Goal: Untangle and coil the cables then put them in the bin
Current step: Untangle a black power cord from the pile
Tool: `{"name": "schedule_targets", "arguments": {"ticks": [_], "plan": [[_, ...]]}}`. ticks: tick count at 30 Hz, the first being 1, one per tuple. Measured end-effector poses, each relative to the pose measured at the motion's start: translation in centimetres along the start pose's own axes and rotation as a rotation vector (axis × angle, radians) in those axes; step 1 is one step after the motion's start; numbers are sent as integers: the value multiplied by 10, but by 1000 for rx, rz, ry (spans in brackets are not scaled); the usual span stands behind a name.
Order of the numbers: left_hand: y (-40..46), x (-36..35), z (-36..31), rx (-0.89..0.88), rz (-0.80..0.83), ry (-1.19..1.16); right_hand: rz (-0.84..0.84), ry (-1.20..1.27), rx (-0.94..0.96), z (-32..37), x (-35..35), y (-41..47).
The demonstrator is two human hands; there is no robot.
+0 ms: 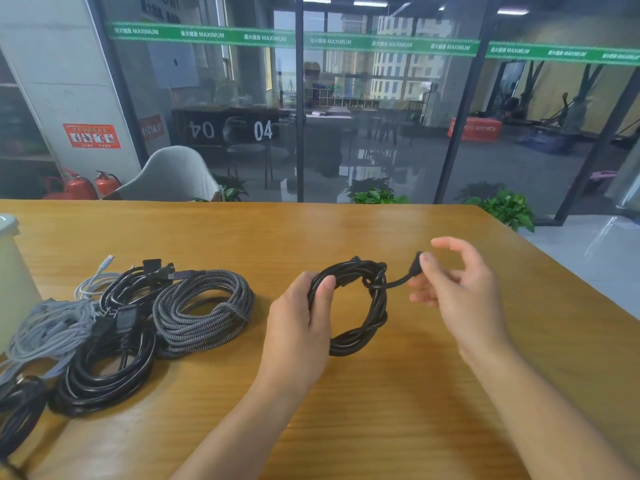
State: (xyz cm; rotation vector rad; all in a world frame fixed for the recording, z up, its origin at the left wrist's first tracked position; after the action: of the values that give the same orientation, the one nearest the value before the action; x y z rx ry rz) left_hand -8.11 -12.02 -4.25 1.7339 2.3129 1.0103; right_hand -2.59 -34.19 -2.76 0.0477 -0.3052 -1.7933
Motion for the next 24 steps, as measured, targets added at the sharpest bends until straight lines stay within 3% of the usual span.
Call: {"name": "schedule_targets", "arguments": {"ticks": [3,7,10,16,24], "plan": [[0,4,1,41,-33,-45,24,-214,163,1,-9,-9],[4,10,0,82,-78,-118,221,-239,151,0,-28,-20],[4,8,-3,114,-2,-175,315,-302,202,1,-39,-27],[1,-3,-1,197,158,-225,285,-223,180,1,-38,-24],[1,0,5,241,170,-168,303,-282,232,-2,-40,-25]]}}
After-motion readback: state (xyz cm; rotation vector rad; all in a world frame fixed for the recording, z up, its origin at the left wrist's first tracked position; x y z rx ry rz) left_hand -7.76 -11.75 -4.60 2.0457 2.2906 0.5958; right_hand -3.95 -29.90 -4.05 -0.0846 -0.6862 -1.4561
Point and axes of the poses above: each hand's wrist, its own y-axis towards the middle knuckle, its own x-axis out of the back of the hand, z = x × y, the point moved 5 cm from there along y, towards the middle knuckle, and after that the axes turned 5 degrees about -x, right-handed, at the moved point
